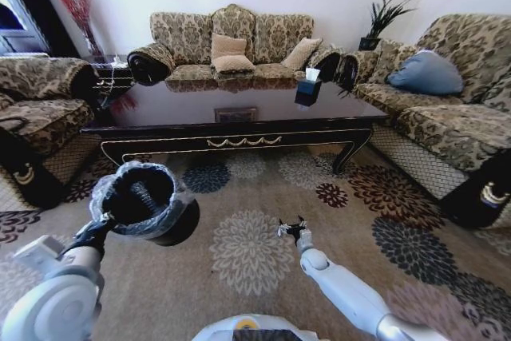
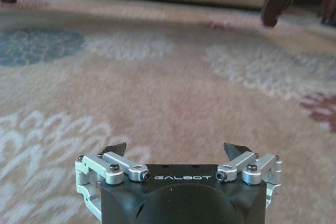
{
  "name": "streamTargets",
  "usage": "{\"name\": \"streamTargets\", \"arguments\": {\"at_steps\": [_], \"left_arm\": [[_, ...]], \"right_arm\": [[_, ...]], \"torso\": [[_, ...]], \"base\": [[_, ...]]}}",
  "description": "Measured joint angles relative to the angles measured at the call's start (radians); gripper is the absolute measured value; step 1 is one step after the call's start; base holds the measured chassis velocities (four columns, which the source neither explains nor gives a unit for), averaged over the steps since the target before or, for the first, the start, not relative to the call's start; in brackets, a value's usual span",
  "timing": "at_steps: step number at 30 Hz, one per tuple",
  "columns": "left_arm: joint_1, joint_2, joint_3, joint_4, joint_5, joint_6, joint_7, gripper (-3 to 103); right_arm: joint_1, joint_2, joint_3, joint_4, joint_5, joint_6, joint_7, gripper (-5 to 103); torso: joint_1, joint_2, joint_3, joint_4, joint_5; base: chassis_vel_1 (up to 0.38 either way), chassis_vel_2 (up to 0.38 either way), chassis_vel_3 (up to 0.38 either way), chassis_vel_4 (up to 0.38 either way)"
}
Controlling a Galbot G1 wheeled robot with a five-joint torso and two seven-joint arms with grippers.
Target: Move to the front of the table and pick up the trash from the floor, then place it into the trash bin.
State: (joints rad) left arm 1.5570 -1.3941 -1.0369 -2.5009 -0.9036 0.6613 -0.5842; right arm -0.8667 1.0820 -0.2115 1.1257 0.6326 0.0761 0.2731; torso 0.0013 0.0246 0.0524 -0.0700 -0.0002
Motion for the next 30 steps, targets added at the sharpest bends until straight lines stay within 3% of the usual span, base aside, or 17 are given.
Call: {"name": "streamTargets", "arguments": {"at_steps": [3,9,26,30], "left_arm": [[0.007,-0.007,-0.01,0.0,0.001,0.0,0.001,3],[0.019,-0.014,-0.019,0.0,0.008,0.0,0.001,3],[0.018,-0.017,-0.012,0.0,0.015,0.0,0.002,3],[0.018,-0.016,-0.011,0.0,0.016,0.0,0.002,3]], "right_arm": [[0.009,0.01,-0.004,0.007,0.06,-0.094,0.001,100],[0.038,0.063,0.015,-0.047,0.088,-0.159,0.007,100],[0.091,0.147,0.034,-0.17,0.094,-0.181,0.014,100],[0.094,0.153,0.031,-0.179,0.099,-0.216,0.047,83]], "torso": [[0.0,0.0,0.0,-0.0001,0.0],[0.0,0.0,0.0,0.0003,0.0002],[0.0,0.0,0.0,0.0002,0.0002],[0.0,0.0,0.0,-0.0001,0.0002]], "base": [[0.0,0.0,0.0,0.0],[0.0,0.0,0.0,0.0],[0.0,0.0,0.0,0.0],[0.0,0.0,0.0,0.0]]}}
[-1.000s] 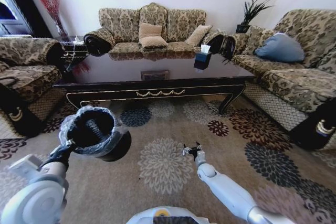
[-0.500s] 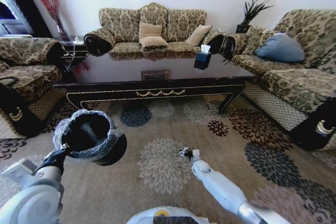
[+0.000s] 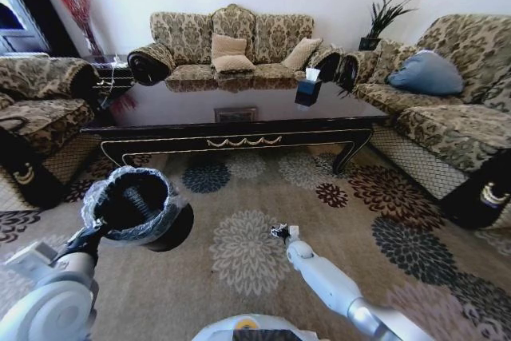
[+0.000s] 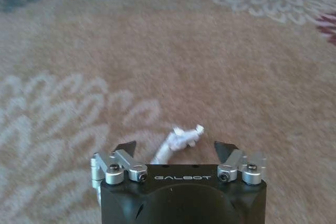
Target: Move to the front of the table and pick up the trash from the floor, then place it into the trash bin.
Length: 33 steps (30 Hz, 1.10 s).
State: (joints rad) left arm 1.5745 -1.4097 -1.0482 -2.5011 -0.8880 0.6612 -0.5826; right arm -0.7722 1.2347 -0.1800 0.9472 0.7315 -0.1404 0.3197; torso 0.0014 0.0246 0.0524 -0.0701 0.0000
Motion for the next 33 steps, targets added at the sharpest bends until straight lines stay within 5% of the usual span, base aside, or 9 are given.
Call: {"name": "streamTargets", "arguments": {"at_steps": [2,6,8,14,15,20,21,26,33], "left_arm": [[0.0,0.001,-0.001,0.0,0.0,0.0,0.0,3],[0.002,0.005,-0.003,0.0,-0.001,0.0,0.0,3],[0.003,0.005,-0.003,0.0,-0.001,0.0,0.0,3],[0.005,0.001,0.004,0.001,0.002,-0.001,-0.001,3],[0.005,0.0,0.005,0.001,0.002,-0.001,-0.002,3],[0.004,-0.001,0.01,0.001,0.006,-0.002,-0.002,3],[0.004,-0.004,0.017,0.001,0.01,-0.002,-0.002,3],[0.003,-0.008,0.032,0.001,0.018,-0.002,-0.002,3],[0.001,-0.021,0.097,0.001,0.066,-0.002,0.003,3]], "right_arm": [[-0.002,0.001,-0.001,0.0,0.0,-0.012,0.013,83],[-0.012,0.004,-0.002,0.0,-0.005,-0.033,0.032,61],[-0.013,0.004,-0.002,0.001,-0.006,-0.033,0.032,61],[-0.017,-0.011,-0.003,0.011,-0.012,-0.034,0.032,39],[-0.02,-0.02,-0.003,0.017,-0.013,-0.032,0.032,28],[-0.028,-0.042,-0.005,0.032,-0.016,-0.025,0.033,18],[-0.032,-0.056,-0.007,0.045,-0.022,-0.012,0.03,7],[-0.041,-0.096,-0.003,0.096,-0.035,0.048,-0.013,1],[-0.025,-0.223,-0.003,0.378,-0.027,0.175,-0.082,0]], "torso": [[0.0,0.0,0.0,0.0,-0.0001],[0.0,0.0,0.0,0.0004,0.0001],[0.0,0.0,0.0,0.0005,0.0002],[0.0,0.0,0.0,0.0,0.0],[0.0,0.0,0.0,-0.0003,0.0],[0.0,0.0,0.0,-0.0004,-0.0001],[0.0,0.0,0.0,-0.0004,-0.0001],[0.0,0.0,0.0,-0.0002,0.0001],[0.0,0.0,0.0,0.0003,0.0001]], "base": [[0.0,0.0,0.0,0.0],[0.0,0.0,0.0,0.0],[0.0,0.0,0.0,0.0],[0.0,0.0,0.0,0.0],[0.0,0.0,0.0,0.0],[0.0,0.0,0.0,0.0],[0.0,0.0,0.0,0.0],[0.0,0.0,0.0,0.0],[0.0,0.0,0.0,0.0]]}}
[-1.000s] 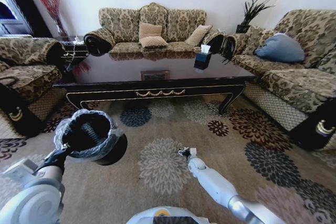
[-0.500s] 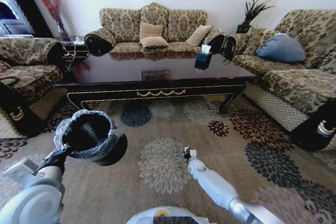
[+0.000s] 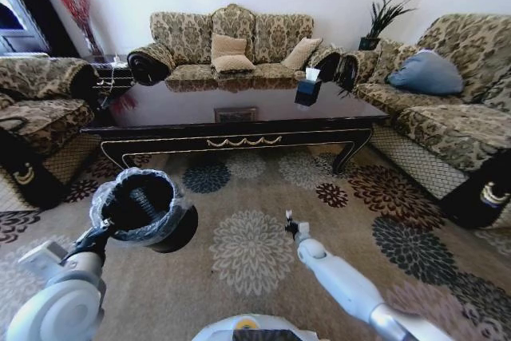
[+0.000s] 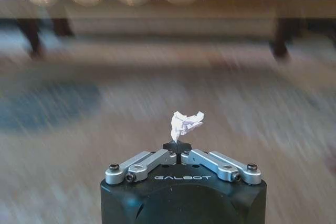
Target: Move to the front of the table and pick up the trash from the floor, then place it into the trash bin.
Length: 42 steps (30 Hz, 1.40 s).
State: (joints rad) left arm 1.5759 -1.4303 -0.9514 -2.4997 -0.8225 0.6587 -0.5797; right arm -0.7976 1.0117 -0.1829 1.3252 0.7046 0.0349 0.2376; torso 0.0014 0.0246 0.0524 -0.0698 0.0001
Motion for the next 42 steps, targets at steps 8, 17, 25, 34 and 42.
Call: {"name": "streamTargets", "arguments": {"at_steps": [8,17,25,34,42], "left_arm": [[-0.019,0.004,0.039,0.038,0.022,0.0,0.008,3],[-0.055,0.061,0.066,0.065,0.013,0.023,0.013,3],[-0.083,0.067,0.075,0.091,0.002,0.03,0.014,3],[-0.111,0.04,0.074,0.11,0.004,0.031,0.016,3],[-0.117,0.027,0.063,0.105,0.0,0.031,0.016,3]], "right_arm": [[0.059,-0.108,-0.058,0.32,0.042,0.053,-0.015,0],[0.226,-0.146,-0.199,0.635,0.154,0.044,-0.015,0],[0.326,-0.097,-0.375,0.682,0.166,0.051,-0.021,0],[0.533,0.024,-0.597,0.561,0.125,0.101,-0.092,0],[0.592,0.104,-0.684,0.517,0.127,0.101,-0.093,-3]], "torso": [[0.0,0.0,0.0,-0.0001,-0.0002],[0.0,0.0,0.0,-0.0003,-0.0002],[0.0,0.0,0.0,-0.0002,-0.0001],[0.0,0.0,0.0,-0.0001,-0.0004],[0.0,0.0,0.0,-0.0004,-0.0002]], "base": [[0.0,0.0,0.0,0.0],[0.0,0.0,0.0,0.0],[0.0,0.0,0.0,0.0],[0.0,0.0,0.0,0.0],[0.0,0.0,0.0,0.0]]}}
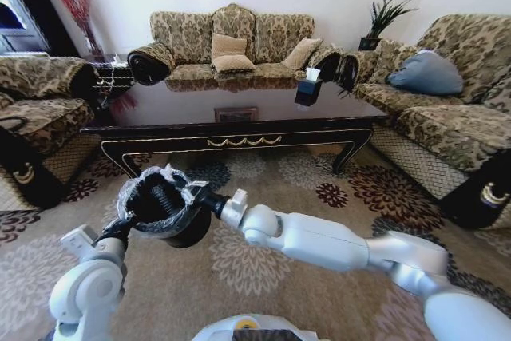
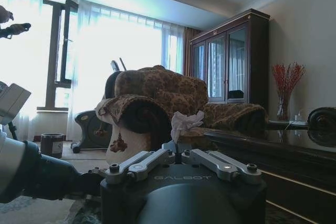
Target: Move to the front of the table and pick up the trash from the floor, then place it into the trash bin.
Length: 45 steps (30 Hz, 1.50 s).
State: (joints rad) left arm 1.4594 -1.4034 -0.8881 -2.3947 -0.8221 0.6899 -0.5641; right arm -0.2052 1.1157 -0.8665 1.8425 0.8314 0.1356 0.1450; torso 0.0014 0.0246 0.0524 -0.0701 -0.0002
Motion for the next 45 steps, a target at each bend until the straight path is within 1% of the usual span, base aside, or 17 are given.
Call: {"name": "streamTargets", "arguments": {"at_steps": [2,3,4,6,10,12,15,16,17,19,20,21,22,24,25,27,45], "left_arm": [[0.0,0.002,-0.005,-0.003,-0.003,0.0,0.0,3],[0.0,0.002,-0.006,-0.004,-0.004,0.0,0.0,3],[0.002,0.002,-0.007,-0.008,-0.006,0.0,0.0,3],[0.004,0.002,-0.008,-0.011,-0.006,0.0,0.0,3],[0.013,-0.003,-0.011,-0.021,-0.007,0.0,-0.001,3],[0.016,-0.003,-0.011,-0.024,-0.007,0.0,-0.001,3],[0.024,-0.006,-0.015,-0.035,-0.007,-0.001,-0.002,3],[0.024,-0.006,-0.015,-0.035,-0.007,-0.001,-0.002,3],[0.025,-0.006,-0.017,-0.037,-0.008,-0.001,-0.002,3],[0.026,-0.006,-0.018,-0.039,-0.008,-0.001,-0.002,3],[0.03,-0.006,-0.022,-0.045,-0.01,-0.001,-0.002,3],[0.032,-0.007,-0.023,-0.048,-0.011,-0.001,-0.003,3],[0.033,-0.007,-0.024,-0.05,-0.012,-0.001,-0.003,3],[0.039,-0.009,-0.027,-0.059,-0.014,-0.001,-0.003,3],[0.039,-0.009,-0.027,-0.059,-0.014,-0.001,-0.003,3],[0.042,-0.009,-0.029,-0.065,-0.015,-0.001,-0.003,3],[0.045,-0.019,-0.029,-0.071,-0.014,-0.002,-0.005,3]], "right_arm": [[0.001,0.005,-0.007,-0.002,0.0,-0.002,0.004,8],[0.001,0.005,-0.009,-0.003,-0.001,-0.003,0.006,8],[0.0,0.005,-0.013,-0.004,-0.003,-0.004,0.008,18],[-0.001,0.004,-0.015,-0.004,-0.006,-0.005,0.009,18],[-0.011,-0.003,-0.019,0.002,-0.014,-0.012,0.012,40],[-0.013,-0.007,-0.019,0.004,-0.015,-0.013,0.013,40],[-0.017,-0.02,-0.016,0.014,-0.02,-0.02,0.019,56],[-0.017,-0.02,-0.016,0.014,-0.02,-0.02,0.019,56],[-0.018,-0.024,-0.015,0.016,-0.021,-0.023,0.022,61],[-0.019,-0.027,-0.013,0.018,-0.021,-0.026,0.025,61],[-0.022,-0.037,-0.009,0.022,-0.021,-0.033,0.033,73],[-0.023,-0.043,-0.007,0.022,-0.022,-0.035,0.035,78],[-0.025,-0.047,-0.006,0.023,-0.023,-0.036,0.036,78],[-0.034,-0.063,0.003,0.026,-0.028,-0.037,0.038,89],[-0.034,-0.063,0.003,0.026,-0.028,-0.037,0.038,89],[-0.04,-0.073,0.008,0.032,-0.028,-0.037,0.04,97],[-0.04,-0.142,0.022,0.072,-0.015,-0.037,0.043,100]], "torso": [[0.0,0.0,0.0,0.0,0.0001],[0.0,0.0,0.0,0.0,0.0001],[0.0,0.0,0.0,0.0,0.0],[0.0,0.0,0.0,0.0,0.0001],[0.0,0.0,0.0,0.0,0.0002],[0.0,0.0,0.0,0.0001,0.0001],[0.0,0.0,0.0,0.0001,0.0002],[0.0,0.0,0.0,0.0001,0.0002],[0.0,0.0,0.0,0.0001,0.0002],[0.0,0.0,0.0,0.0001,0.0002],[0.0,0.0,0.0,0.0001,0.0002],[0.0,0.0,0.0,0.0001,0.0002],[0.0,0.0,0.0,0.0001,0.0002],[0.0,0.0,0.0,0.0002,0.0002],[0.0,0.0,0.0,0.0002,0.0002],[0.0,0.0,0.0,0.0,0.0003],[0.0,0.0,0.0,0.0,0.0003]], "base": [[0.0,0.0,0.0,0.0],[0.0,0.0,0.0,0.0],[0.0,0.0,0.0,0.0],[0.0,0.0,0.0,0.0],[0.0,0.0,0.0,0.0],[0.0,0.0,0.0,0.0],[0.0,0.0,0.0,0.0],[0.0,0.0,0.0,0.0],[0.0,0.0,0.0,0.0],[0.0,0.0,0.0,0.0],[0.0,0.0,0.0,0.0],[0.0,0.0,0.0,0.0],[0.0,0.0,0.0,0.0],[0.0,0.0,0.0,0.0],[0.0,0.0,0.0,0.0],[0.0,0.0,0.0,0.0],[0.0,0.0,0.0,0.0]]}}
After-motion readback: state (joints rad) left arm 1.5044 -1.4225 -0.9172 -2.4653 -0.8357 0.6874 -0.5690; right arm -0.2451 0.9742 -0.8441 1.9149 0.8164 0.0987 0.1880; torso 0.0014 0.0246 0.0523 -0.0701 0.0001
